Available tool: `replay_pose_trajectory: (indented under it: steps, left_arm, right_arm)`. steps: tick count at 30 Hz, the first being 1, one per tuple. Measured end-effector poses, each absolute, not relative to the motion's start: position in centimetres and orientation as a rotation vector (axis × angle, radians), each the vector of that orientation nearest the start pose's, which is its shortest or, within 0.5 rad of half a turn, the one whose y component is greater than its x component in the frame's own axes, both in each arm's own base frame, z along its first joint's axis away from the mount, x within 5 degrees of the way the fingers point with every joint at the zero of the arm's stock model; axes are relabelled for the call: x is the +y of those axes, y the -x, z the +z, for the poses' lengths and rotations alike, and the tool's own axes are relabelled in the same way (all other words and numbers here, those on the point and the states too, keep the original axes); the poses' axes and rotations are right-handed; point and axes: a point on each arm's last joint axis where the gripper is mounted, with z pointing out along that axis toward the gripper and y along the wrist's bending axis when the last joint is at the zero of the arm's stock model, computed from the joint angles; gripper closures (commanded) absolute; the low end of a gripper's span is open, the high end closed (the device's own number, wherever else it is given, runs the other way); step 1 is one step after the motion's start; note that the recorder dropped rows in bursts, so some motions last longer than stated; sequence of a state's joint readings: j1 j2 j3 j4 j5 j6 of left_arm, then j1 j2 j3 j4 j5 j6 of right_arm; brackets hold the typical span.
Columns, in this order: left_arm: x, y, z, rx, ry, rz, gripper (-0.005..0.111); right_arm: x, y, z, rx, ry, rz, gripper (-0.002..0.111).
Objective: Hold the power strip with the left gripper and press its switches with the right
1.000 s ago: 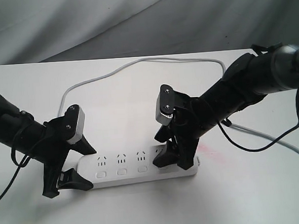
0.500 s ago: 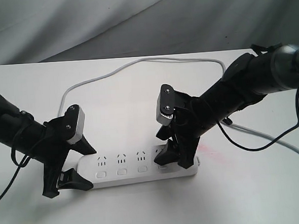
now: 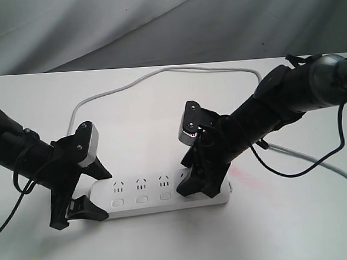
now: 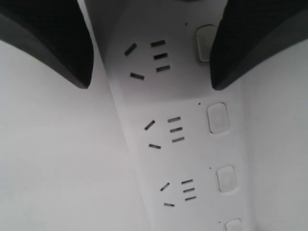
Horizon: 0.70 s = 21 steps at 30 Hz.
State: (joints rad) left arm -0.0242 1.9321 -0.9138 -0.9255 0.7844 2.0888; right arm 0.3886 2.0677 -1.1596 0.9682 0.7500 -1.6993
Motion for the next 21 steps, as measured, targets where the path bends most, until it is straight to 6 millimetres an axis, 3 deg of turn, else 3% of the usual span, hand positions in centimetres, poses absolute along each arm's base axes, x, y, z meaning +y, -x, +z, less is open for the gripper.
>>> replay_pose_trajectory:
  steps: [21]
  left_arm:
    - [-5.91, -30.95, 11.09, 2.032, -1.685, -0.570, 0.064]
  right_arm:
    - [18.28, -33.13, 11.02, 2.164, 1.614, 0.663, 0.045]
